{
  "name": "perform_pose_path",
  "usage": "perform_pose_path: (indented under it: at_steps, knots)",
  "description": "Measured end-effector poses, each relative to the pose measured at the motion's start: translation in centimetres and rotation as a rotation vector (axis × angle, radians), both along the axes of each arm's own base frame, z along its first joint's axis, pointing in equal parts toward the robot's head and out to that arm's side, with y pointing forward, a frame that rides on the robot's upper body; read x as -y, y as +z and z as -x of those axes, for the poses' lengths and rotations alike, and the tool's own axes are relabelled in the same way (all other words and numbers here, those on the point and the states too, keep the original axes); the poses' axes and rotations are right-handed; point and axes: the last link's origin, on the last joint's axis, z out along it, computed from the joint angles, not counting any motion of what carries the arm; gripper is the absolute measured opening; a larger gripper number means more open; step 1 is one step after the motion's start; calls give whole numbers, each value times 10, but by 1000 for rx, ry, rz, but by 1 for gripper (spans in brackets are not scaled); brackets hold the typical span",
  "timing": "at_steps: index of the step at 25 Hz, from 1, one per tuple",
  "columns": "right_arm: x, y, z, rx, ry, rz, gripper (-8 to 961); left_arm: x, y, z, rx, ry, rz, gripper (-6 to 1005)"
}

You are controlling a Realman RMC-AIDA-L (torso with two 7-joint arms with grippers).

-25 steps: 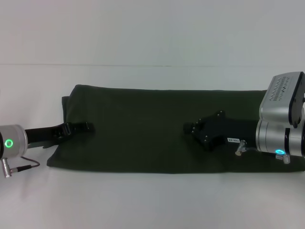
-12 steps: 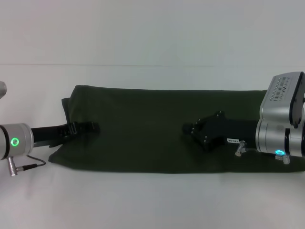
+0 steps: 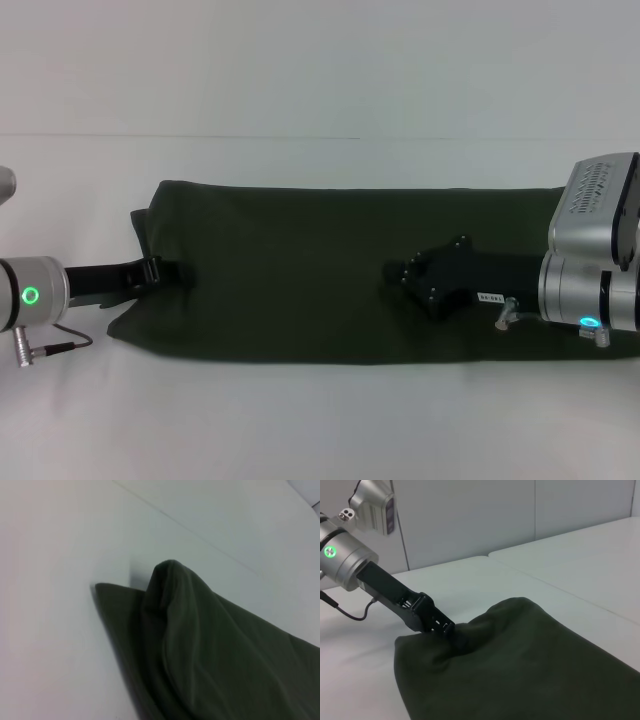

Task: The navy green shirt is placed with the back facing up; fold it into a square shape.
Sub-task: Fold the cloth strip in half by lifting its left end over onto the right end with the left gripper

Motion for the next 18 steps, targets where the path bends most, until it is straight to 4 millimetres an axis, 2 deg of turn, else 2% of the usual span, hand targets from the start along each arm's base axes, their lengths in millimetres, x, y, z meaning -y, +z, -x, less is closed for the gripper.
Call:
perform_pose_path:
  at_steps: [13, 18]
  knots:
    - [1, 0, 0, -3, 2, 4, 0, 1, 1, 2, -11, -2, 6, 58]
    - [3, 2, 2, -21, 8, 12, 0, -1, 12, 7, -17, 5, 2, 58]
